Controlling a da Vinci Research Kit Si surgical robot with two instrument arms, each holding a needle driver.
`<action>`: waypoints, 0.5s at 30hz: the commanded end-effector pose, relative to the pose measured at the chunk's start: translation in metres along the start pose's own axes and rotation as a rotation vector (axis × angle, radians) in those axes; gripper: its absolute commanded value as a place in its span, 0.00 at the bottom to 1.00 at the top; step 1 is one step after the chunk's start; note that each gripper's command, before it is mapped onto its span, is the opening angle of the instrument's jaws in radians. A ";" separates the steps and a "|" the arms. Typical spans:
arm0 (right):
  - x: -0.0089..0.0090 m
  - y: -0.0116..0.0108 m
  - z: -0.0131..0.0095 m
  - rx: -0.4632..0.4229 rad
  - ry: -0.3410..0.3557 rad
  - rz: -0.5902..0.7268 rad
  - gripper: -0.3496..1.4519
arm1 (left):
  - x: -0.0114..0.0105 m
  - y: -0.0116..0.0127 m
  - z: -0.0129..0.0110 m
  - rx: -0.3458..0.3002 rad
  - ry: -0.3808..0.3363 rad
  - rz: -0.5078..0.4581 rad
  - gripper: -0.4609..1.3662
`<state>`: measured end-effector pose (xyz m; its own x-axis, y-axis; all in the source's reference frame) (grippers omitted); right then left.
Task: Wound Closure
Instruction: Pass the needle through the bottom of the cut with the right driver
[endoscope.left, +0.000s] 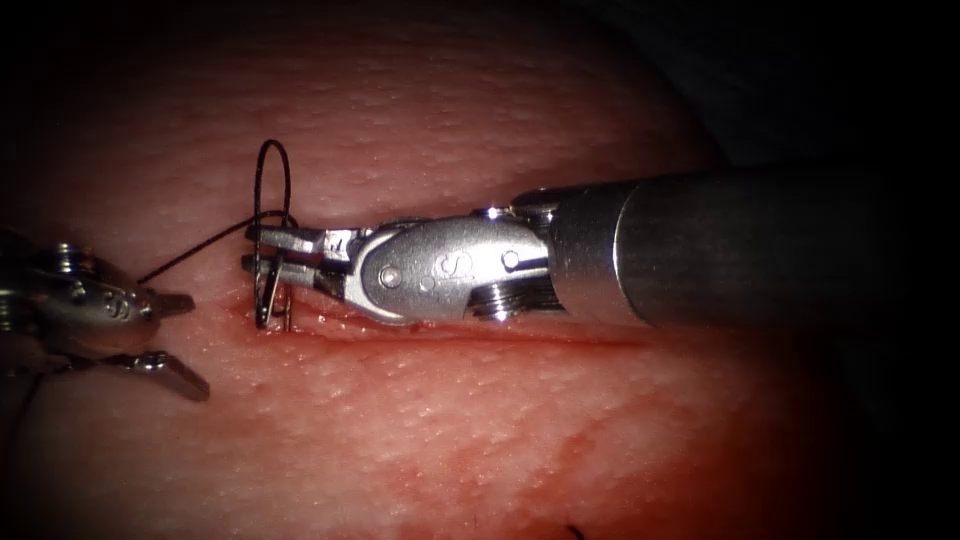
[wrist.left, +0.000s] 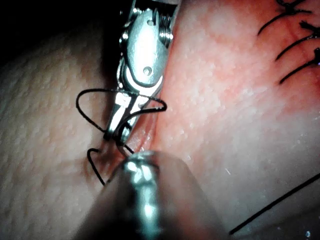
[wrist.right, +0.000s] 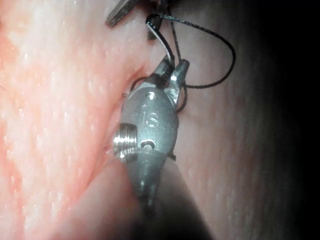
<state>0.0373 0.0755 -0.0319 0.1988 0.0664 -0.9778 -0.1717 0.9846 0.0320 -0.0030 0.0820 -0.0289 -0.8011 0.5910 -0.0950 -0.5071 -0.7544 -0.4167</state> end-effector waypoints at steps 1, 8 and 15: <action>0.0000 0.0000 -0.0001 -0.006 -0.002 0.010 0.00 | -0.0001 0.0001 0.0000 -0.002 0.001 0.004 0.48; 0.0000 0.0004 -0.0005 -0.039 -0.017 0.081 0.00 | 0.0004 0.0016 0.0001 0.025 0.017 0.011 0.24; -0.0001 0.0012 -0.0007 -0.063 -0.018 0.198 0.00 | 0.0011 0.0048 0.0003 0.036 0.015 0.035 0.12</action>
<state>0.0363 0.0767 -0.0320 0.1712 0.2644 -0.9491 -0.2694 0.9392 0.2130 -0.0066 0.0787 -0.0309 -0.8122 0.5703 -0.1228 -0.4938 -0.7842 -0.3756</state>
